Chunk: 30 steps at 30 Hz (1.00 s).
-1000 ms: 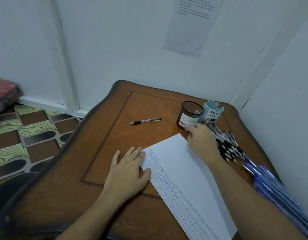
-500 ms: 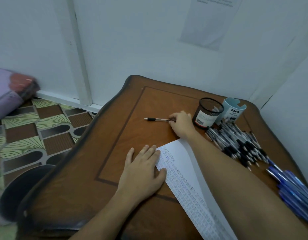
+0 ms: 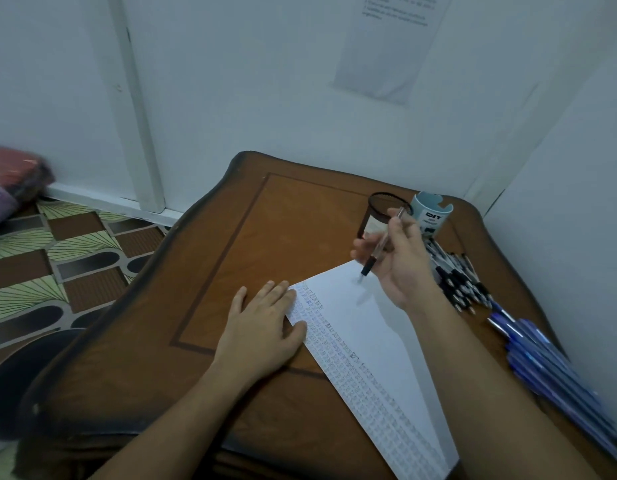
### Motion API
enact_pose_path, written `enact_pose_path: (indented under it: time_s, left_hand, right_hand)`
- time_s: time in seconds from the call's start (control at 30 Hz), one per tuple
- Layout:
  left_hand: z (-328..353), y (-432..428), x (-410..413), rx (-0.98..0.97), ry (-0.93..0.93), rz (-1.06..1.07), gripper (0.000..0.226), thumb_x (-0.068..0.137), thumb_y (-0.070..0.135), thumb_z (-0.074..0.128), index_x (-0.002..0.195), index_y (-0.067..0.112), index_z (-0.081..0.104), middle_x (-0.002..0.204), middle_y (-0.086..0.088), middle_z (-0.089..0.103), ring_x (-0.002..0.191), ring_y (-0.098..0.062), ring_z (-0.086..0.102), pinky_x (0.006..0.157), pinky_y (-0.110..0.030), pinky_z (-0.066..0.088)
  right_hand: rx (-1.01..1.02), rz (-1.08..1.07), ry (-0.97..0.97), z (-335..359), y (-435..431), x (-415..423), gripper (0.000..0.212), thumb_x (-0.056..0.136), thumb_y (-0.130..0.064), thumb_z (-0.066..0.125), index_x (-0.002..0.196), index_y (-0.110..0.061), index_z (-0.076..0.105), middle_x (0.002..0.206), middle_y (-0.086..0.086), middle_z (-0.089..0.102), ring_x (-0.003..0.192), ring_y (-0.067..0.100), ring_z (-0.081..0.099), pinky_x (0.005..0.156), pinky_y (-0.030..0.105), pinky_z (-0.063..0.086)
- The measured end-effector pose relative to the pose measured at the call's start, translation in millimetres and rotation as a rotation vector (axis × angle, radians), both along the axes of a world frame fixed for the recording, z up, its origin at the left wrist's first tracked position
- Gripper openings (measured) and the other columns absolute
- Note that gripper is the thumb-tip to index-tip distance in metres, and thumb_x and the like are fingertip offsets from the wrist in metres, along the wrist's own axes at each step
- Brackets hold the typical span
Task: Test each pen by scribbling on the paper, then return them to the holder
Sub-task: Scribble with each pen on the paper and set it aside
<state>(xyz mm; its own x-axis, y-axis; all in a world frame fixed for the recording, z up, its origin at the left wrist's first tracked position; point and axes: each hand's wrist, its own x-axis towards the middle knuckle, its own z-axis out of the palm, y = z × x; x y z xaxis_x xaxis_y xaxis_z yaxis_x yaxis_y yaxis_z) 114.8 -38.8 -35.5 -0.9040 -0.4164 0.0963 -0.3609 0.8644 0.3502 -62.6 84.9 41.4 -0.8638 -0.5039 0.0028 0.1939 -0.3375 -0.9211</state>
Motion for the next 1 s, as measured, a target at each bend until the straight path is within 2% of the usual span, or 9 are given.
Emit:
enact_pose_path:
  time_s: [0.07,0.17,0.37,0.47,0.57,0.67,0.77,0.9,1.0]
  left_hand:
    - [0,1,0,-0.002,0.003,0.003,0.09,0.072,0.064,0.002,0.15,0.031,0.032,0.161,0.015,0.021,0.148,-0.003,0.01,0.12,-0.041,-0.001]
    - [-1,2,0,0.007,0.023,0.006,0.089,0.073,0.065,0.005,0.149,0.031,0.036,0.16,0.014,0.024,0.148,-0.004,0.013,0.119,-0.041,0.0]
    - [-3,-1,-1,-0.002,0.009,-0.001,0.093,0.072,0.076,0.009,0.149,0.031,0.036,0.16,0.014,0.024,0.148,-0.005,0.013,0.12,-0.042,0.001]
    - [-4,-2,-2,-0.035,-0.027,-0.007,0.1,0.069,0.085,0.009,0.15,0.032,0.032,0.161,0.014,0.02,0.149,-0.005,0.011,0.12,-0.044,0.001]
    - [-4,-3,-2,-0.046,-0.044,-0.009,0.102,0.067,0.086,0.008,0.151,0.032,0.029,0.162,0.014,0.018,0.149,-0.005,0.009,0.121,-0.044,0.001]
    - [-4,-2,-2,-0.042,-0.045,-0.011,0.101,0.067,0.084,0.009,0.151,0.032,0.028,0.162,0.014,0.017,0.149,-0.006,0.008,0.12,-0.044,0.0]
    - [-4,-3,-2,-0.041,-0.064,-0.019,0.101,0.067,0.083,0.007,0.153,0.033,0.025,0.163,0.014,0.012,0.149,-0.005,0.004,0.12,-0.044,-0.003]
    - [-5,-4,-2,-0.041,-0.075,-0.029,0.1,0.068,0.082,0.006,0.153,0.033,0.023,0.163,0.014,0.009,0.15,-0.006,0.002,0.12,-0.044,-0.004]
    - [-5,-4,-3,-0.042,-0.078,-0.03,0.099,0.068,0.081,0.006,0.154,0.032,0.021,0.163,0.014,0.008,0.15,-0.006,0.001,0.12,-0.044,-0.005]
  right_hand:
    - [0.018,0.008,0.004,-5,4,12,0.026,0.108,-0.023,0.039,0.129,-0.038,0.046,0.061,0.002,0.05,0.049,0.014,0.048,0.049,0.028,0.047]
    - [0.107,0.058,0.03,-15,6,21,0.036,0.108,-0.02,0.038,0.135,-0.042,0.046,0.063,0.002,0.044,0.047,0.009,0.031,0.04,0.02,0.027]
    - [0.168,0.088,0.01,-19,3,30,0.015,0.107,-0.024,0.044,0.118,-0.03,0.052,0.058,0.002,0.034,0.043,0.009,0.025,0.038,0.016,0.019]
    - [0.189,0.084,0.041,-22,2,27,0.012,0.104,-0.022,0.05,0.115,-0.027,0.051,0.052,-0.001,0.03,0.04,0.009,0.024,0.038,0.017,0.019]
    - [0.151,0.081,-0.022,-25,-1,21,0.017,0.104,-0.015,0.048,0.113,-0.013,0.062,0.044,-0.001,0.032,0.036,0.01,0.03,0.036,0.018,0.027]
    - [0.119,0.117,-0.122,-30,-5,14,0.052,0.107,-0.038,0.033,0.094,-0.002,0.069,0.052,0.004,0.053,0.049,0.013,0.051,0.052,0.027,0.047]
    - [0.178,0.106,-0.052,-45,-5,9,0.072,0.099,-0.062,0.024,0.095,-0.007,0.07,0.058,0.006,0.053,0.051,0.013,0.047,0.054,0.027,0.036]
    - [0.213,0.159,0.112,-62,-1,13,0.047,0.089,-0.049,0.05,0.098,-0.005,0.064,0.073,0.011,0.07,0.06,0.016,0.06,0.046,0.024,0.038]
    - [0.243,0.193,0.199,-67,-2,14,0.029,0.082,-0.034,0.068,0.076,-0.012,0.051,0.054,0.007,0.056,0.044,0.015,0.044,0.04,0.02,0.031]
